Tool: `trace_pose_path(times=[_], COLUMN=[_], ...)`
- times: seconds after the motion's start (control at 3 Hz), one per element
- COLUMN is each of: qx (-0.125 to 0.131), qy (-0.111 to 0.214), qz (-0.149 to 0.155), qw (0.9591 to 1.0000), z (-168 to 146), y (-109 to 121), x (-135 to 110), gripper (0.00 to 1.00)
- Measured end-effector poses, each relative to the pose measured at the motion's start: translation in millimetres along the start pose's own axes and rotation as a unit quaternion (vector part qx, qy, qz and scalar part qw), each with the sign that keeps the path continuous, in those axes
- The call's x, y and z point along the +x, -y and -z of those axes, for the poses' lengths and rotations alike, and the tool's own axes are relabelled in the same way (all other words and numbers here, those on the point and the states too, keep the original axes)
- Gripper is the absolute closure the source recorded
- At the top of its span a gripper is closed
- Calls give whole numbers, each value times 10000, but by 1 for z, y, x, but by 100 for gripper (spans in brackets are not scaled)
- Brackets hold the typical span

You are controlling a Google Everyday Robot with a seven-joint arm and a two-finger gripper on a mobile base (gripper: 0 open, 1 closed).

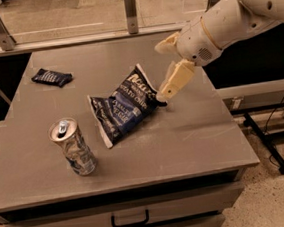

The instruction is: Move blue chip bag near redbull can

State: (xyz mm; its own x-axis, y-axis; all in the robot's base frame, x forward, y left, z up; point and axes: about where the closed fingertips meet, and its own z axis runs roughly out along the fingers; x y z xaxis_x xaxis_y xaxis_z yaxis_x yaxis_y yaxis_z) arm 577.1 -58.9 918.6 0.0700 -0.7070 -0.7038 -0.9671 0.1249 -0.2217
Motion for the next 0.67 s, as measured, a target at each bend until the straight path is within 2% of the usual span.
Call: trace_pose_path(times=[0.33, 0.67], qx=[731, 1769], qy=[-118, -272], qz=[-94, -227], qw=[9972, 9836], z=[45, 116], y=[30, 55], x=[11, 23], gripper=[0, 0])
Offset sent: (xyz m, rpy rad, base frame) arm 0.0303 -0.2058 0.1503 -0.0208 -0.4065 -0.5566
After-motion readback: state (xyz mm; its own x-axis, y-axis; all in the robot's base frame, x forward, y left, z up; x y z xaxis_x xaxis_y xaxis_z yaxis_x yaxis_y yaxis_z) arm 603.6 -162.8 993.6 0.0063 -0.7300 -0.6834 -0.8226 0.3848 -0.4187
